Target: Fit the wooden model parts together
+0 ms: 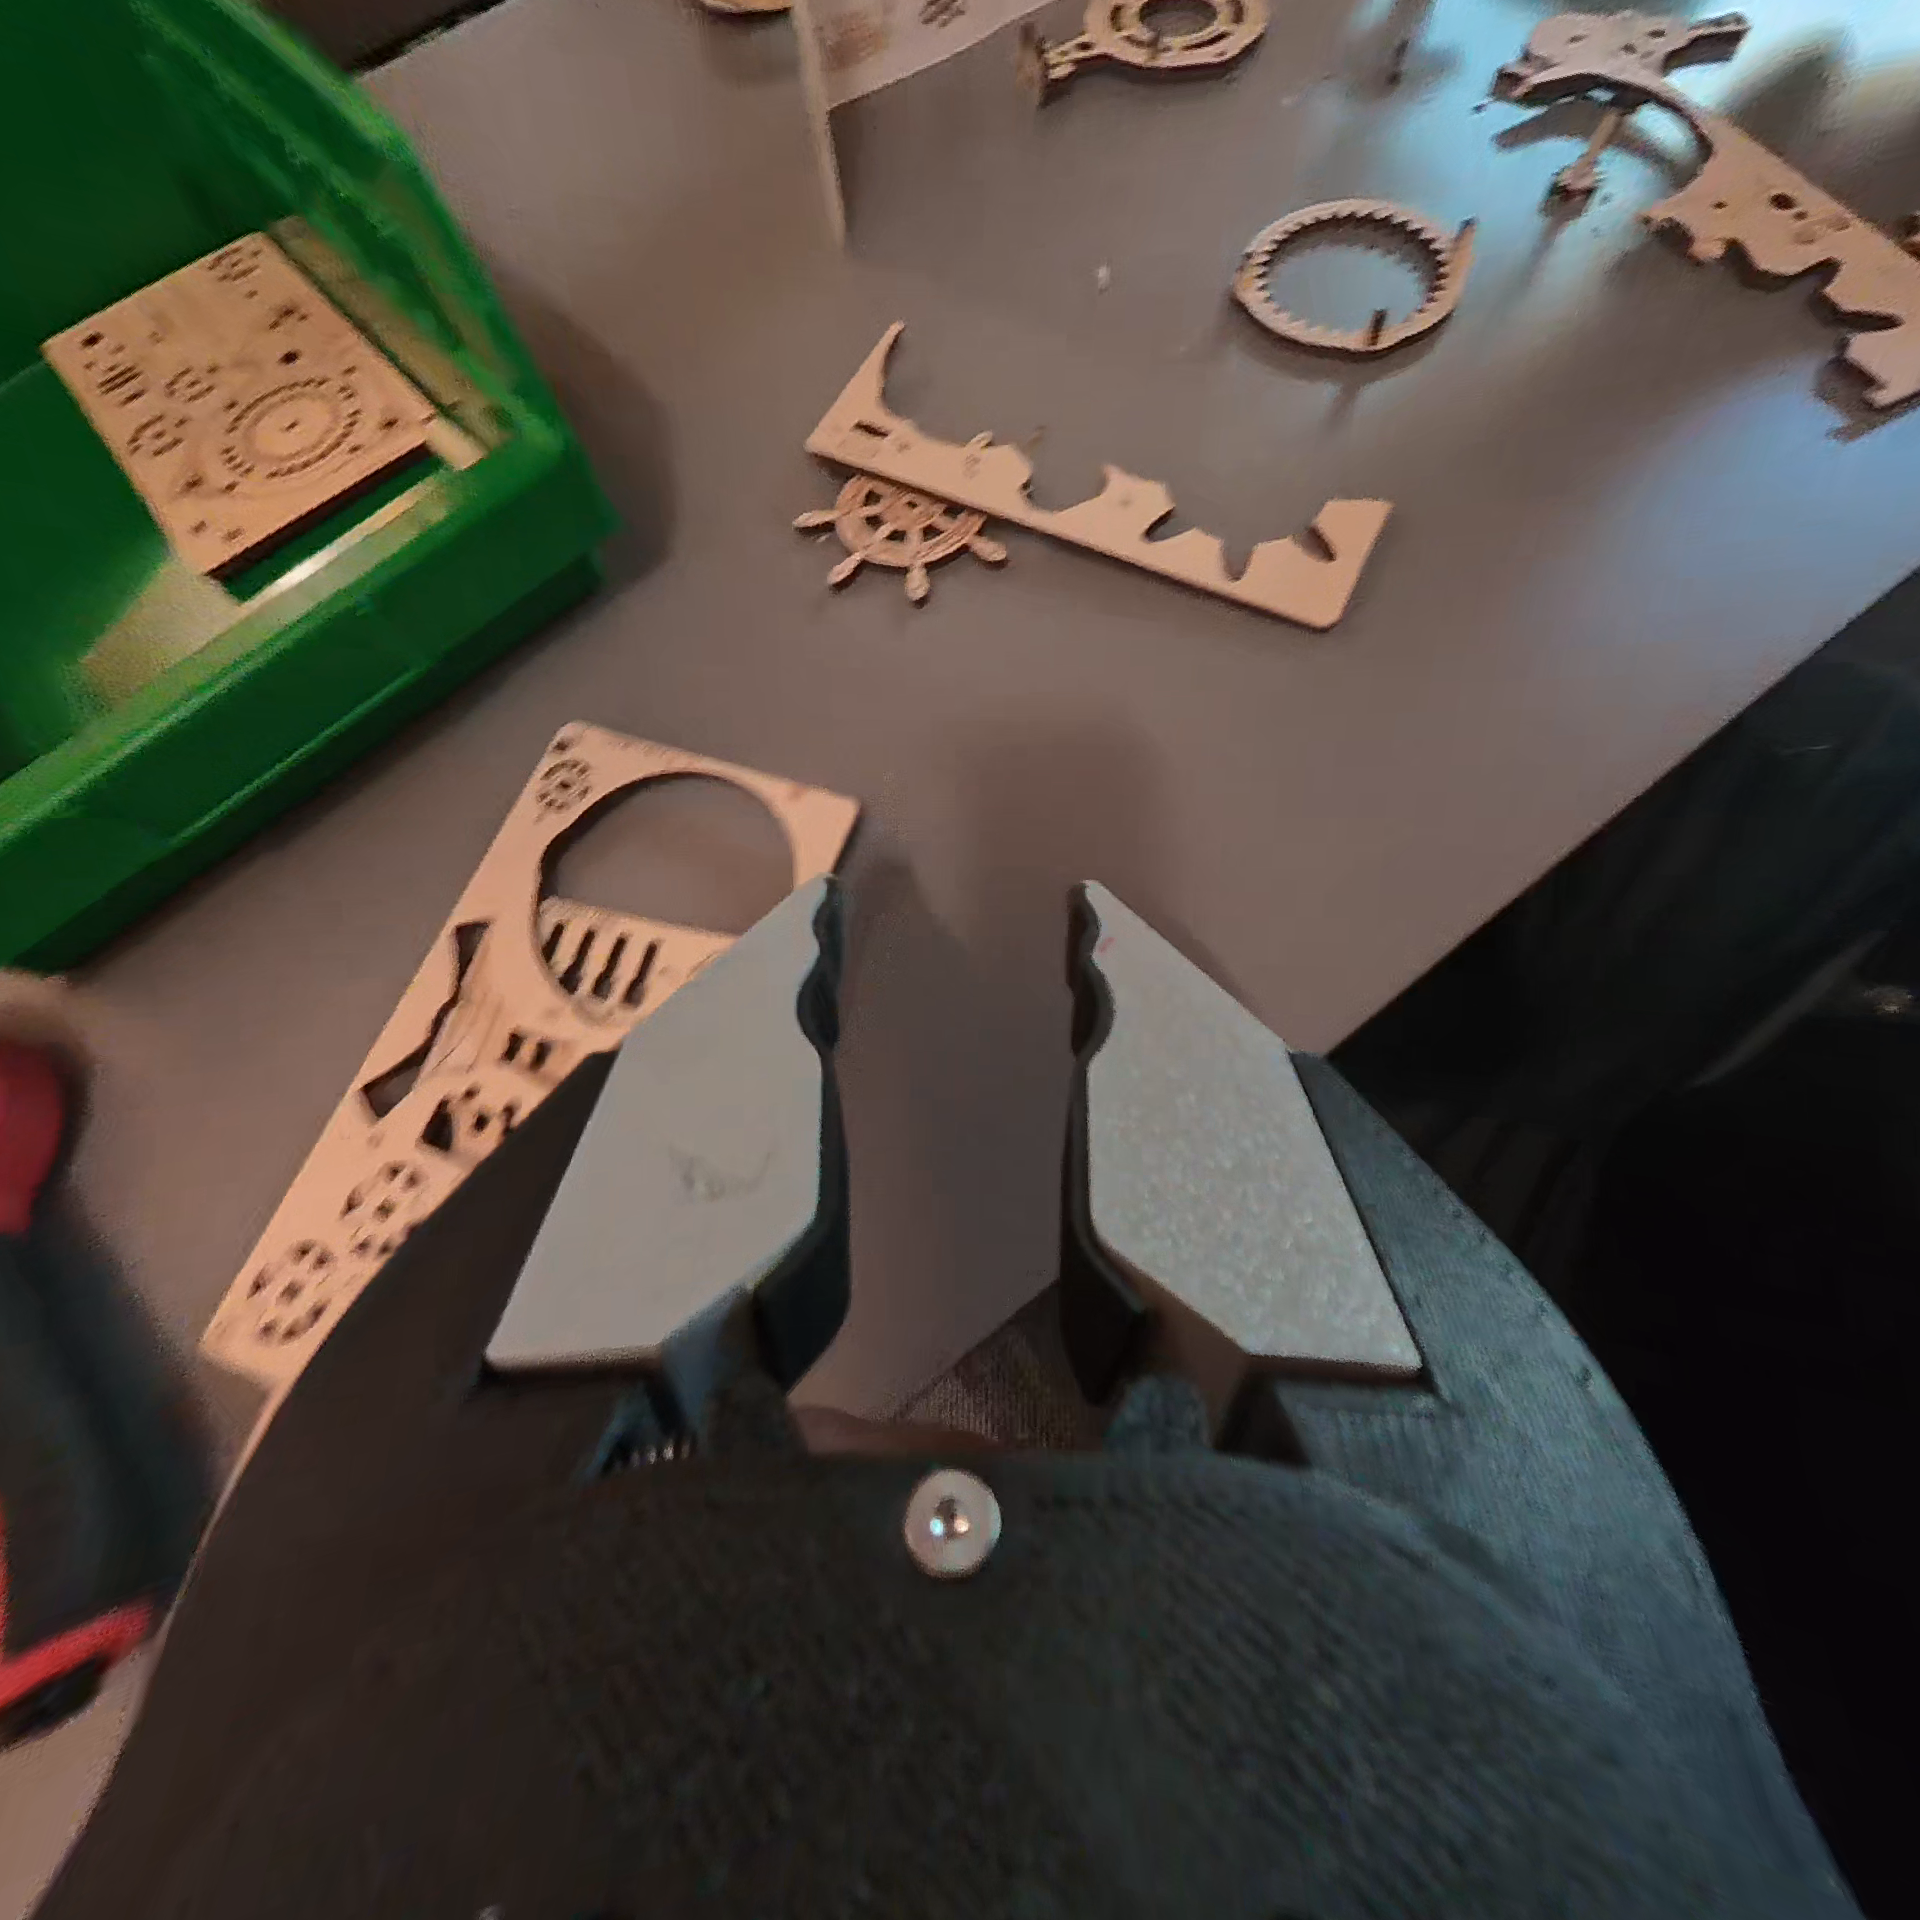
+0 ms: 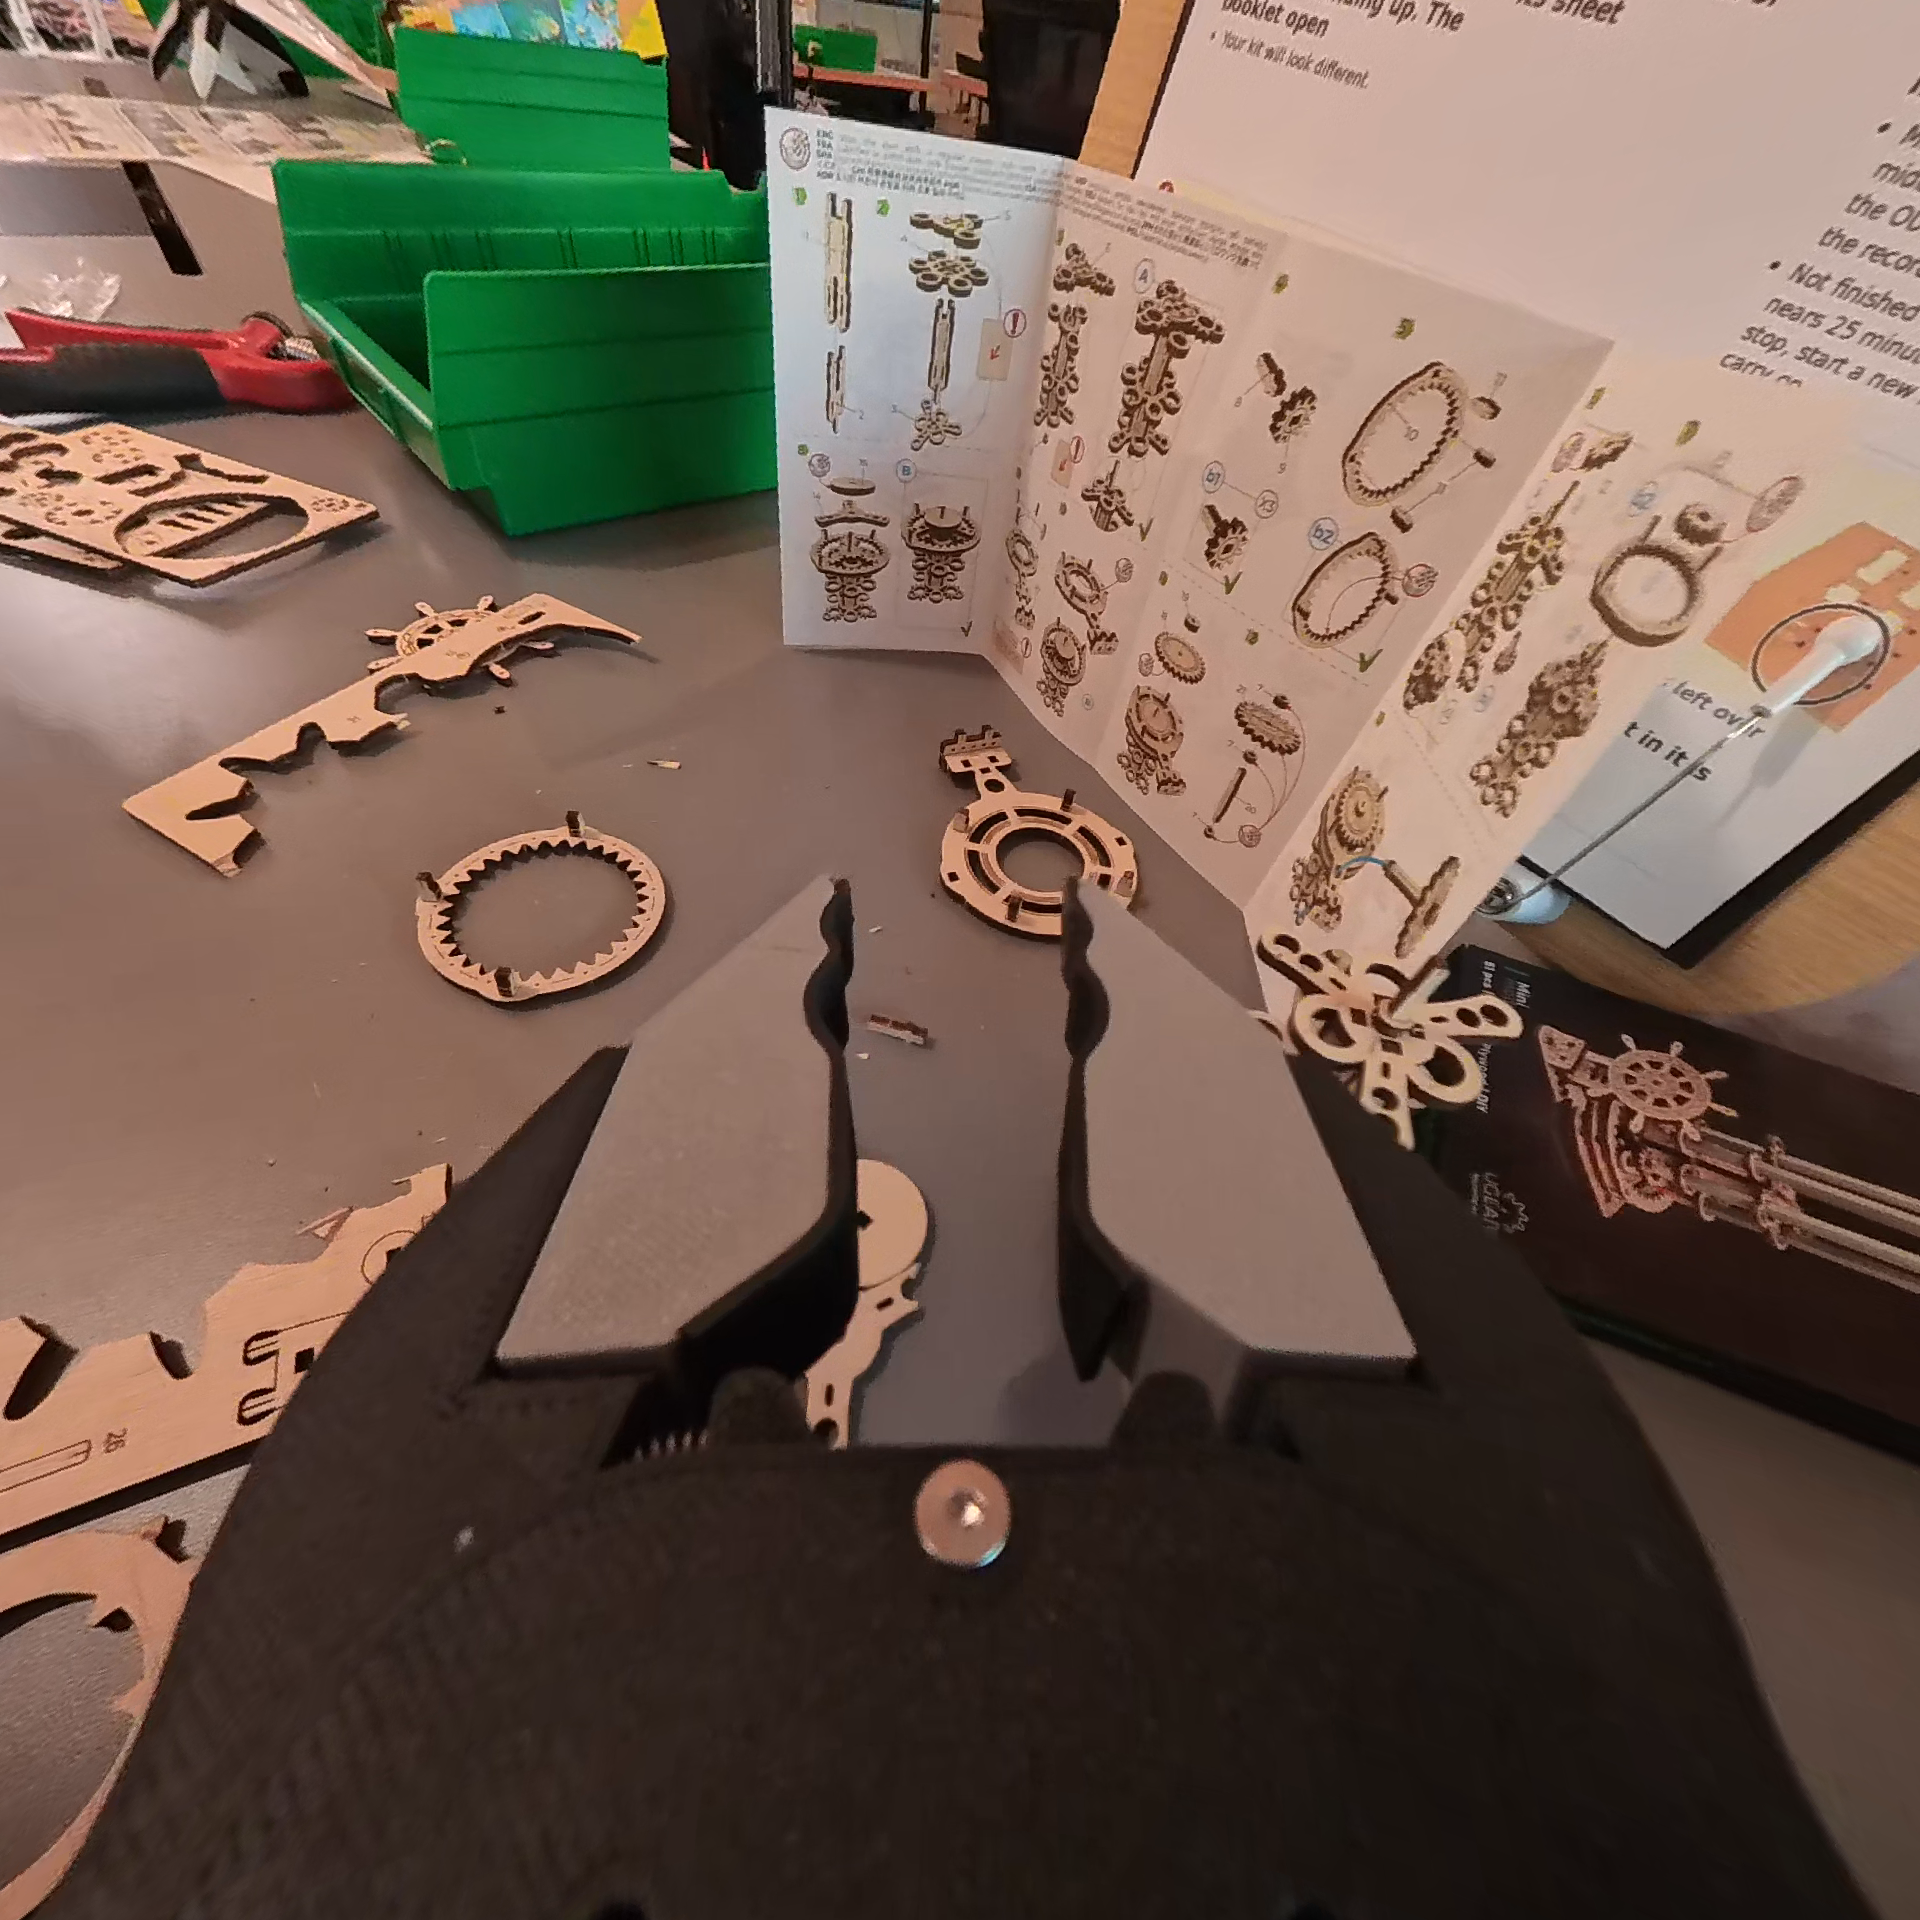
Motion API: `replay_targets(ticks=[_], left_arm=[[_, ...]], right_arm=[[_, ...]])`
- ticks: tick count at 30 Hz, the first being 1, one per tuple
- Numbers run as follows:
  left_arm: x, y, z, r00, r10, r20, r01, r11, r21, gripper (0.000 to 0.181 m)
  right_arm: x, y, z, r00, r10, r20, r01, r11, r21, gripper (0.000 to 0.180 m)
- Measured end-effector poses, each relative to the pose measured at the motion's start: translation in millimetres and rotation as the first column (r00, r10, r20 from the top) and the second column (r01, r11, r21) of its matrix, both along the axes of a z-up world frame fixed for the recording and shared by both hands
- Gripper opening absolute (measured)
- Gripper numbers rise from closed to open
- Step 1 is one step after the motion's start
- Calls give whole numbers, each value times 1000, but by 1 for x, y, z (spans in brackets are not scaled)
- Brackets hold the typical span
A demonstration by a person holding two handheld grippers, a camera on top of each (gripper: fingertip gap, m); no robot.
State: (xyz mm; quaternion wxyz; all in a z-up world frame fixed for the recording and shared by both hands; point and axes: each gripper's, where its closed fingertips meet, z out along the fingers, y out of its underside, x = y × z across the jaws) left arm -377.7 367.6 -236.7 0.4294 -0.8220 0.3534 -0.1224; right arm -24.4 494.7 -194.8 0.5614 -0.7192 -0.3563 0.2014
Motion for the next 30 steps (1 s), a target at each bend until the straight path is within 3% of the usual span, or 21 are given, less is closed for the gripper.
replay_targets(ticks=[11, 18, 26, 30], left_arm=[[94, 32, 12, 984, -127, 121, 111, 985, 132, 40], [129, 86, 59, 947, -153, 283, 67, 955, 290, 37], [172, 148, 99, 950, -243, 197, 127, 874, 468, 35], [176, 152, 83, 952, -260, 163, 166, 882, 442, 38]], right_arm=[[-11, 1, -7, 999, 48, 8, -48, 999, -19, 38], [-9, 8, -12, 998, 61, -15, -61, 997, -46, 41], [-3, 11, -11, 998, 57, -1, -57, 998, -31, 41], [-3, 13, -11, 998, 55, -18, -56, 998, -43, 41]])
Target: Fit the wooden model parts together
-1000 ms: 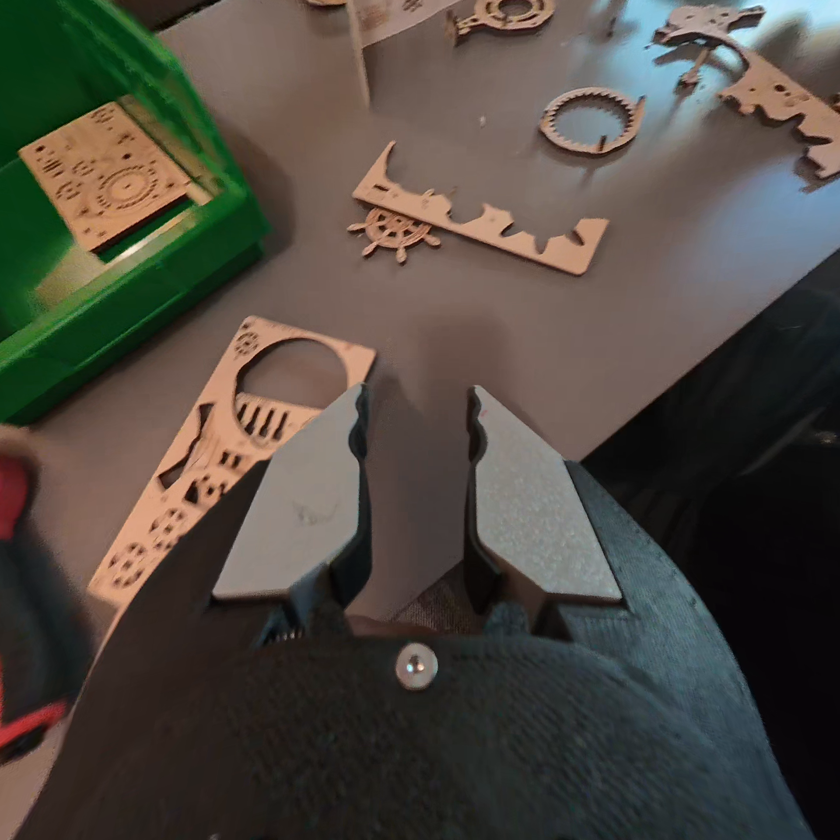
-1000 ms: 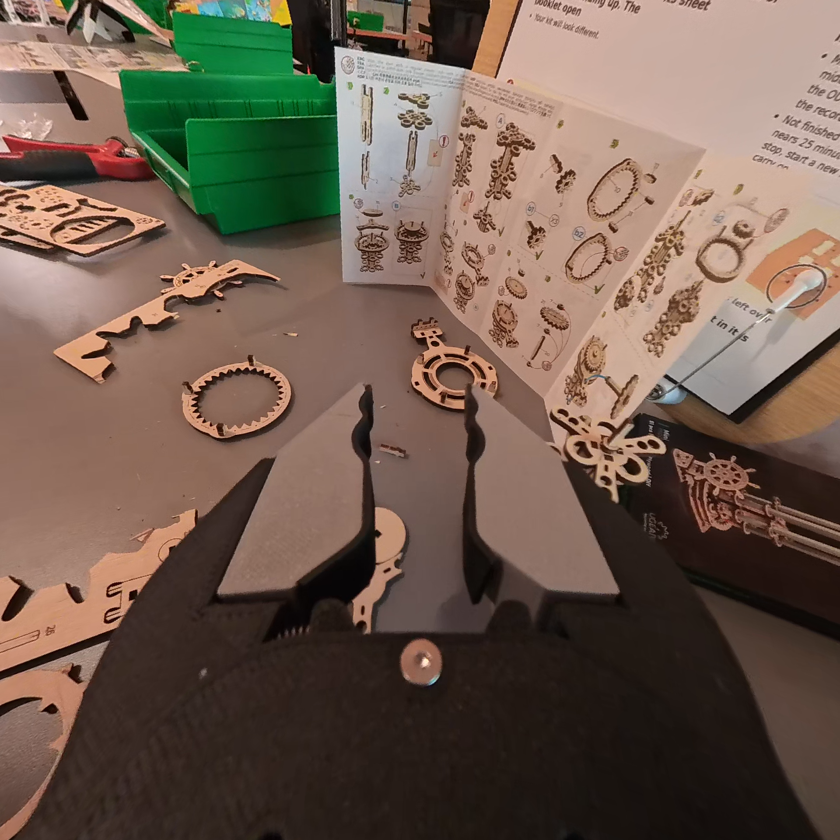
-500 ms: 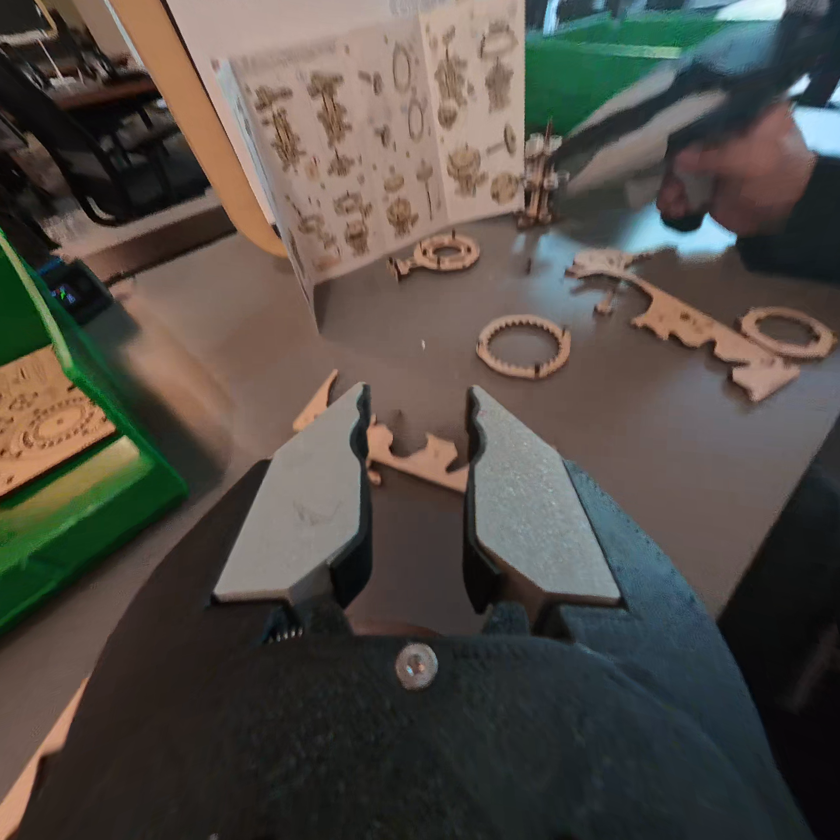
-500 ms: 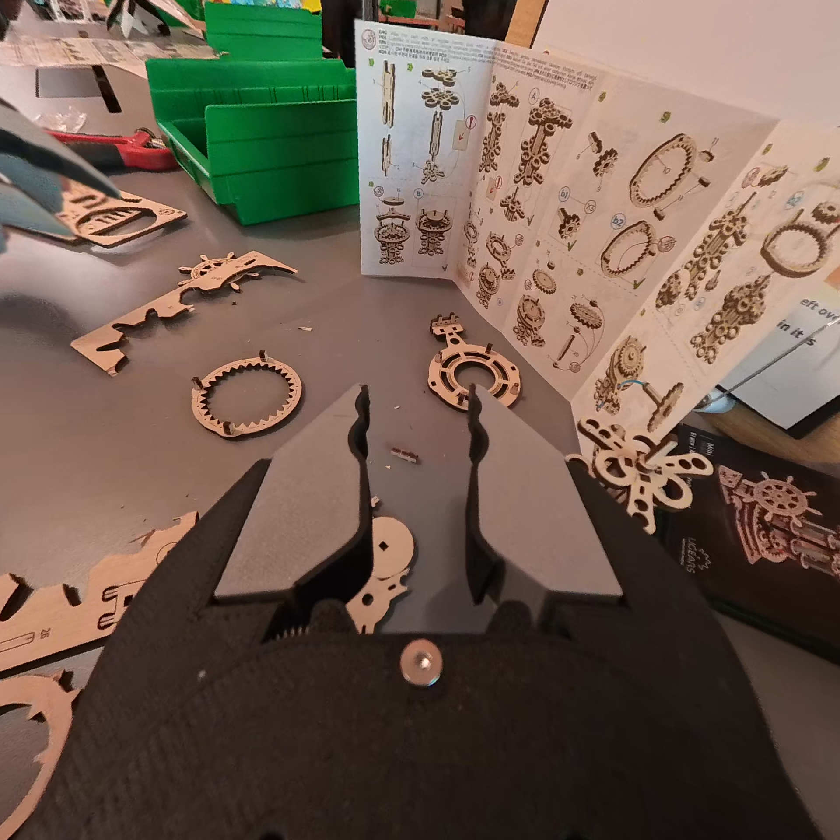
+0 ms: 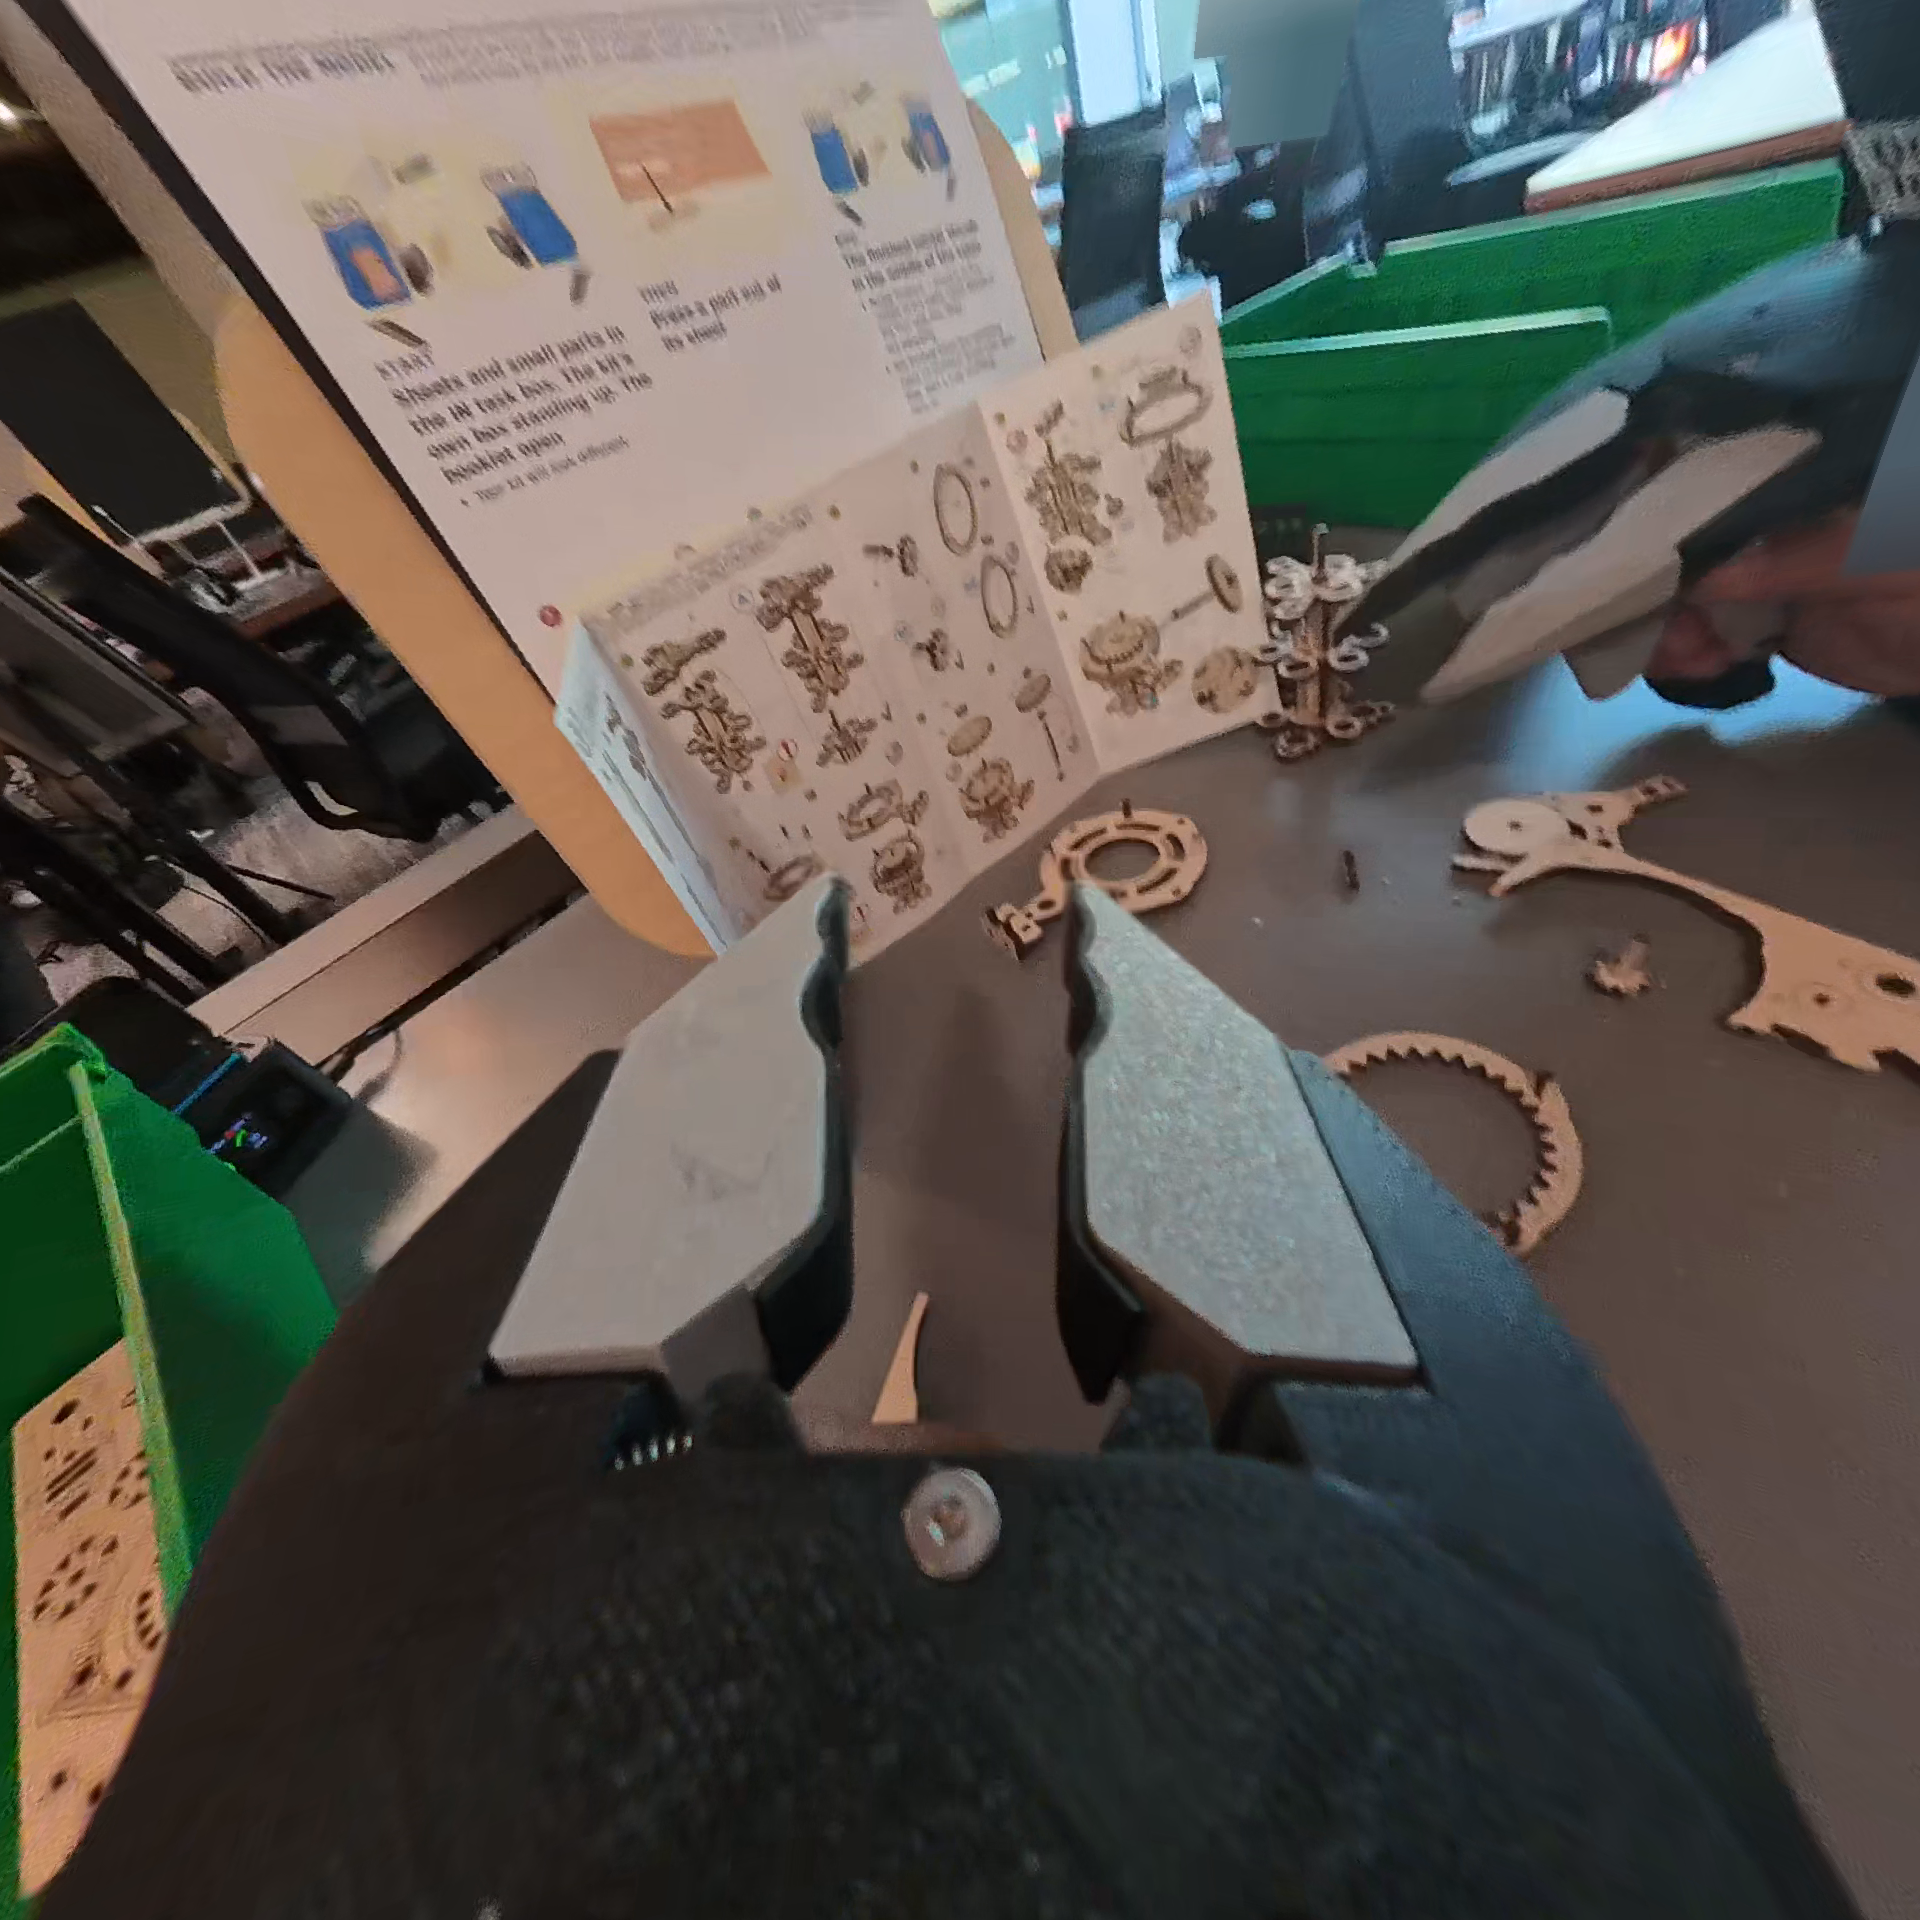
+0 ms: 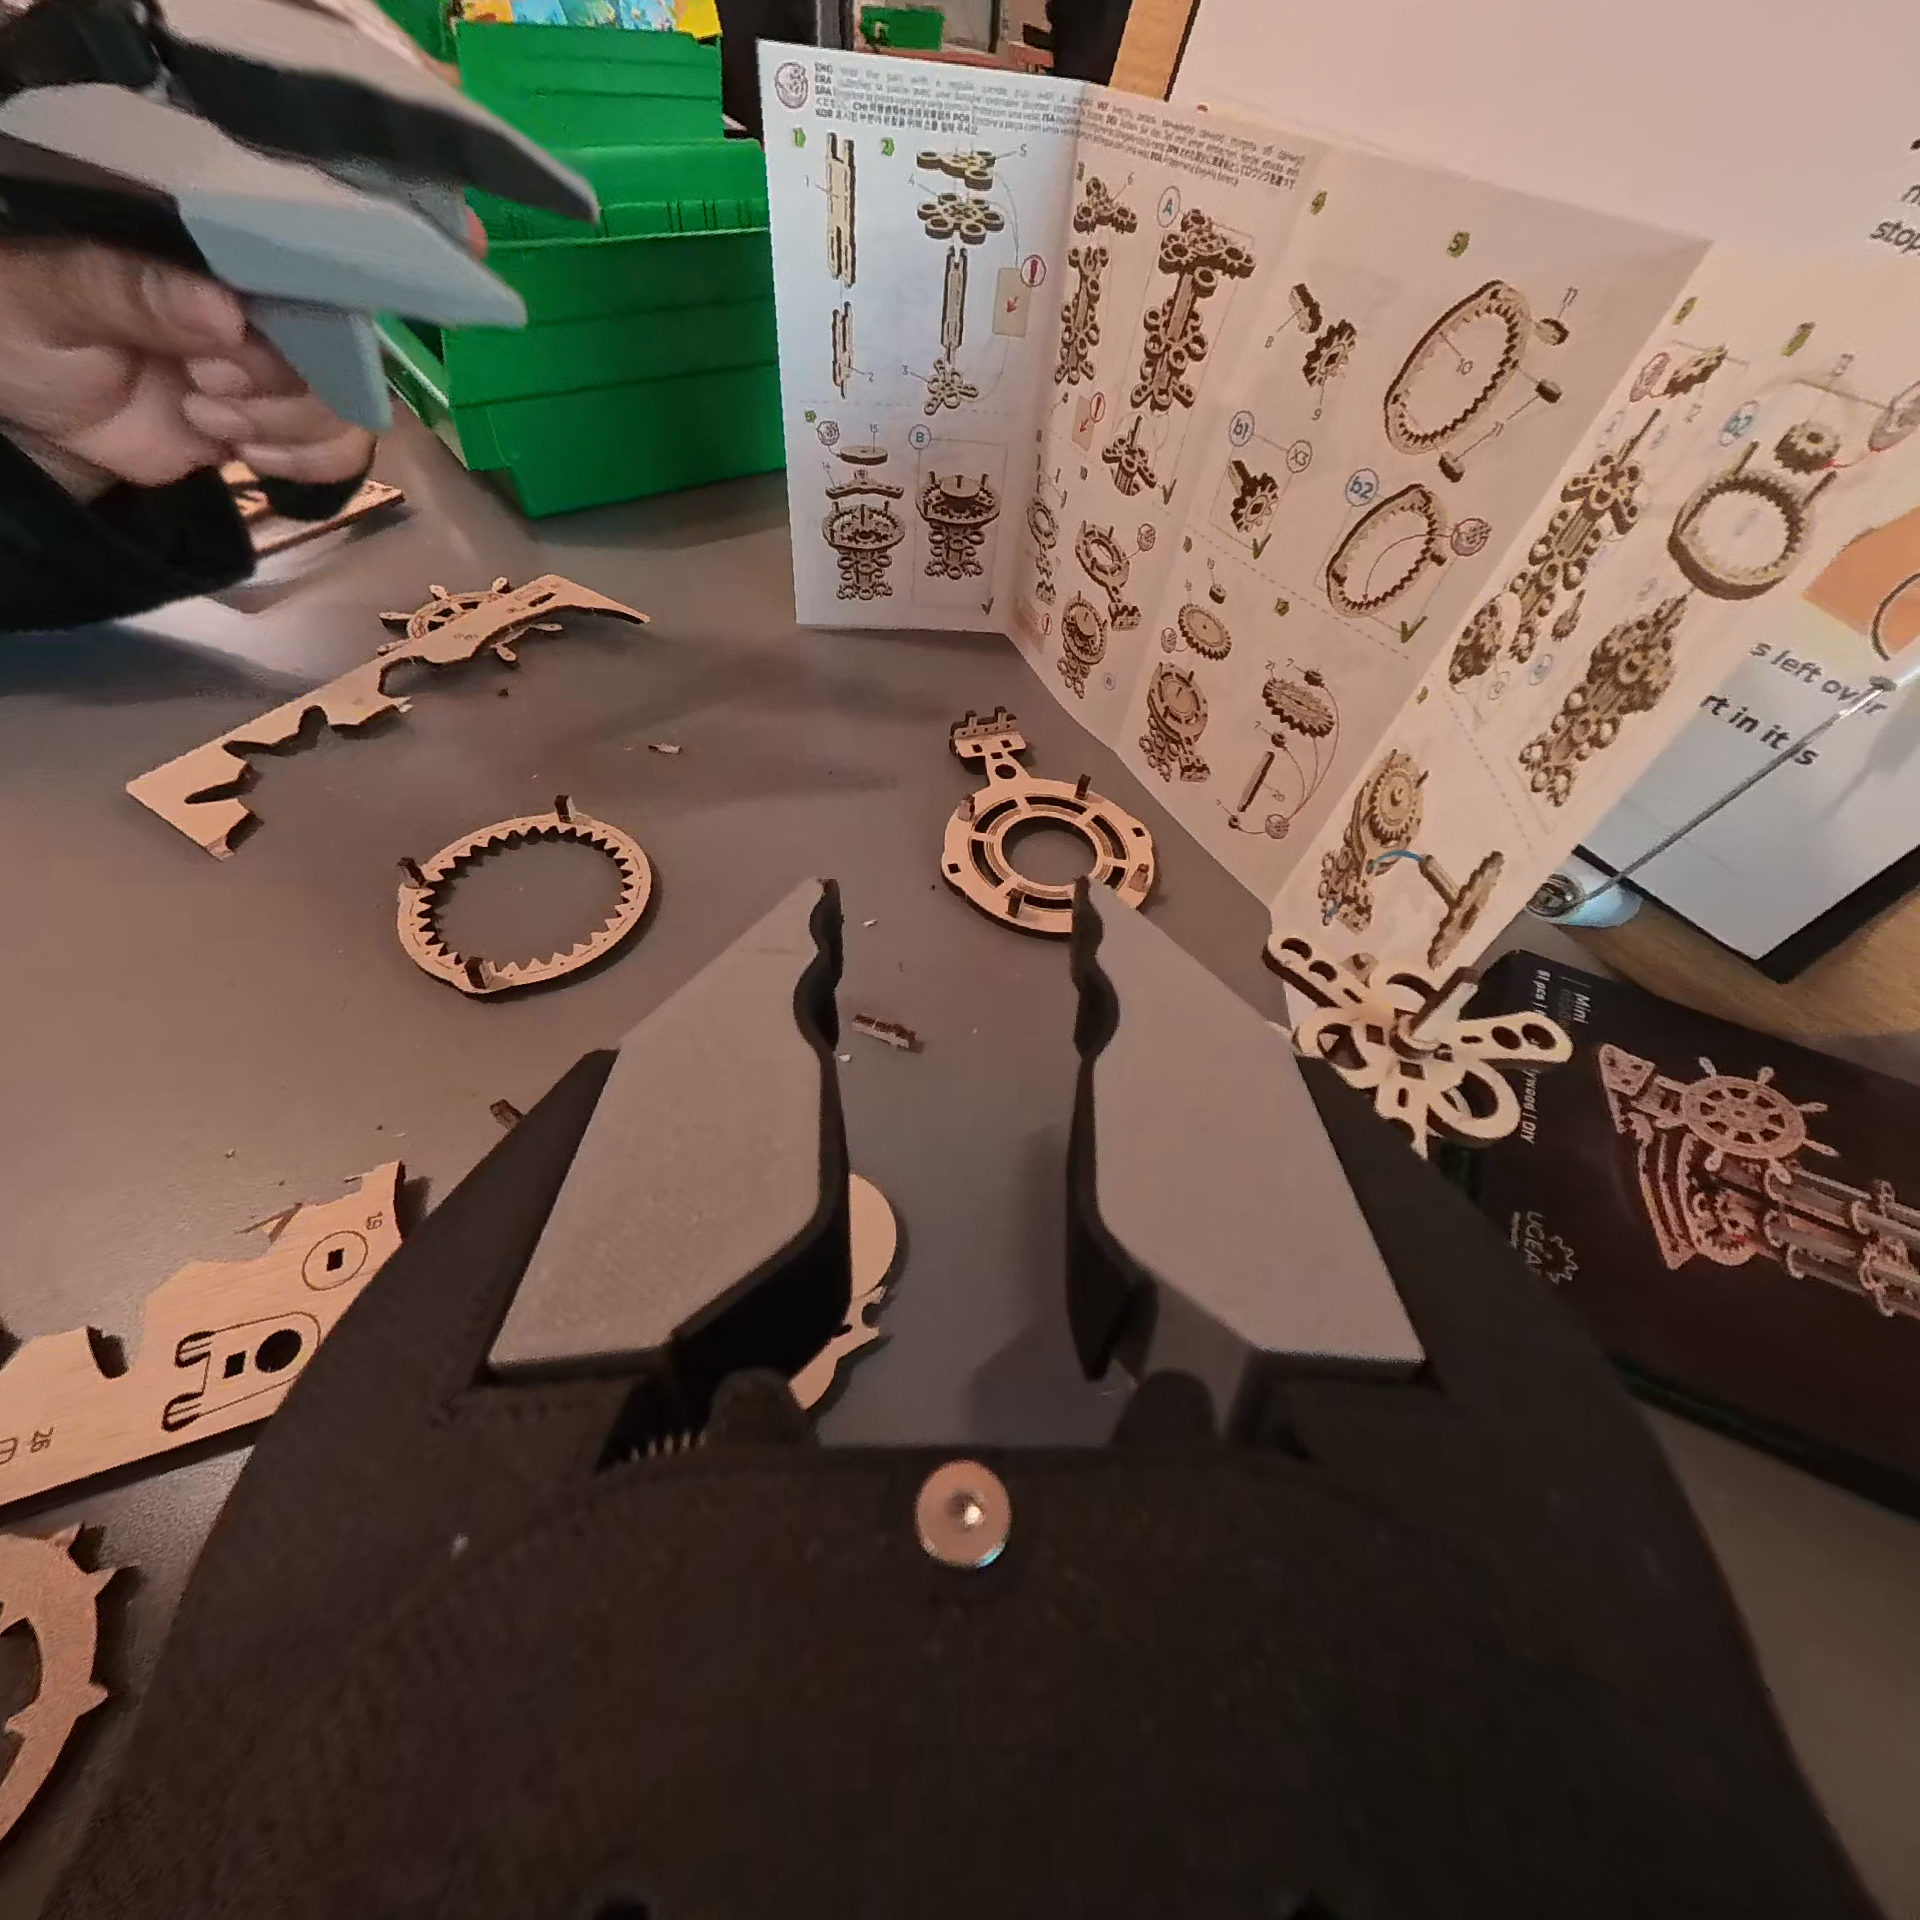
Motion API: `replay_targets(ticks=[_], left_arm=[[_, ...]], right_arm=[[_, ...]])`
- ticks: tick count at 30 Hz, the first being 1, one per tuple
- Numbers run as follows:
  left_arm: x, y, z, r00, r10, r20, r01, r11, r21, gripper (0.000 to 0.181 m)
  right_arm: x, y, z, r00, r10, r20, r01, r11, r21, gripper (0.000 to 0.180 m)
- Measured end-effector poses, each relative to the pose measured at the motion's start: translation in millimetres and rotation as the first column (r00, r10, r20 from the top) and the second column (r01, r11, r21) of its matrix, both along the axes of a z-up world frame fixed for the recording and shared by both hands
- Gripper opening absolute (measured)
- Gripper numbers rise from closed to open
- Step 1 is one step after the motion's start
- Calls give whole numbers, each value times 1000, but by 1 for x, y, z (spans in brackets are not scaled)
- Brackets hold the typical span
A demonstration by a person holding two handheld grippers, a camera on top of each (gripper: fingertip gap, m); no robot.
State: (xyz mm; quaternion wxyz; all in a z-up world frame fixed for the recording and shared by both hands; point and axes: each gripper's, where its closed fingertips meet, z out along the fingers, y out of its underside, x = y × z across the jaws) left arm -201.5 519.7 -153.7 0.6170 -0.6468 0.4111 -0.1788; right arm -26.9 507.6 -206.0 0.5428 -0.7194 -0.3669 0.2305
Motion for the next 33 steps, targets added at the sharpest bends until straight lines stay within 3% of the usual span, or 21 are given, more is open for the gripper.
replay_targets(ticks=[3, 7, 33], left_arm=[[-6, -2, -3, 1000, 13, -14, -12, 998, 60, 27], [-8, 2, -16, 999, 29, -38, -30, 999, -16, 33], [-4, -4, -22, 999, 22, -24, -24, 998, -58, 31]], right_arm=[[-3, 0, -1, 1000, 10, -7, -10, 1000, -12, 41], [-4, 2, -5, 1000, 18, -6, -18, 999, -34, 41], [1, 5, -4, 999, 9, -41, -12, 999, -53, 41]])
